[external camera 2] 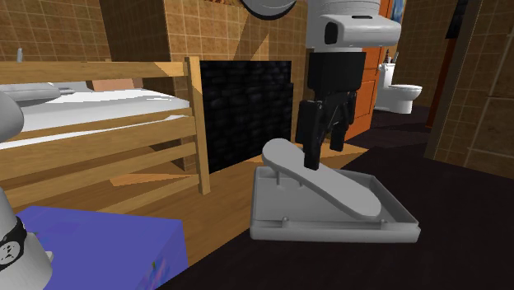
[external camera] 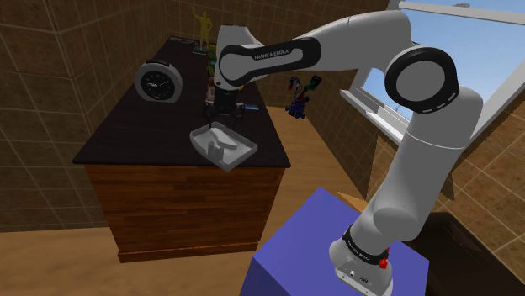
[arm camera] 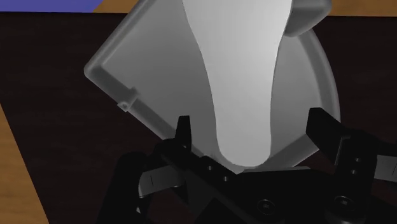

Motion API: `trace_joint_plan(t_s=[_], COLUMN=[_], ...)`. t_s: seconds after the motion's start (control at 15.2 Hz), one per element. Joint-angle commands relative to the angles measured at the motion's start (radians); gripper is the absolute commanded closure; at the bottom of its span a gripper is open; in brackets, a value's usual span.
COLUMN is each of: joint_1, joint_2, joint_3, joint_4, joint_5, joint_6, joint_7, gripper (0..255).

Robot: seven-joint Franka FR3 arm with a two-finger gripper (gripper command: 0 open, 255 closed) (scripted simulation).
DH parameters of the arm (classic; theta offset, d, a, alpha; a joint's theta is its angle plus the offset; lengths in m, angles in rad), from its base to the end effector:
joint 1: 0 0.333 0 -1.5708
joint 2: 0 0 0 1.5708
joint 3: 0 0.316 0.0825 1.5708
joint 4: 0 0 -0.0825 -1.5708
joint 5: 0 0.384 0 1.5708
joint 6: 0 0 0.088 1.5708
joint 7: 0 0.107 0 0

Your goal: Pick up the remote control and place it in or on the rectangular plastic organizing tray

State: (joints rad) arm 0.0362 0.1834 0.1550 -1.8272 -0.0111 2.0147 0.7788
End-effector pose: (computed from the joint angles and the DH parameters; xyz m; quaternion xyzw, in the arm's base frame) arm 0.5994 0.1109 0.4344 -0.9574 0.2886 0.0014 0.0095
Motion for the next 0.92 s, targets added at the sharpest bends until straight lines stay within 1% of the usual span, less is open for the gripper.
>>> trace_joint_plan(t_s=[0.0, 0.07, 0.33, 0.86], joint_1=[0.0, 0.0, -0.002, -0.002], joint_2=[0.0, 0.0, -0.027, -0.027], joint_3=[0.0, 0.0, 0.0, 0.0], joint_4=[0.0, 0.0, 0.092, 0.092], joint_5=[0.0, 0.0, 0.005, 0.005], joint_6=[0.0, 0.0, -0.119, -0.119], joint_7=[0.0, 0.0, -0.003, -0.003], gripper=[0, 0, 0, 0])
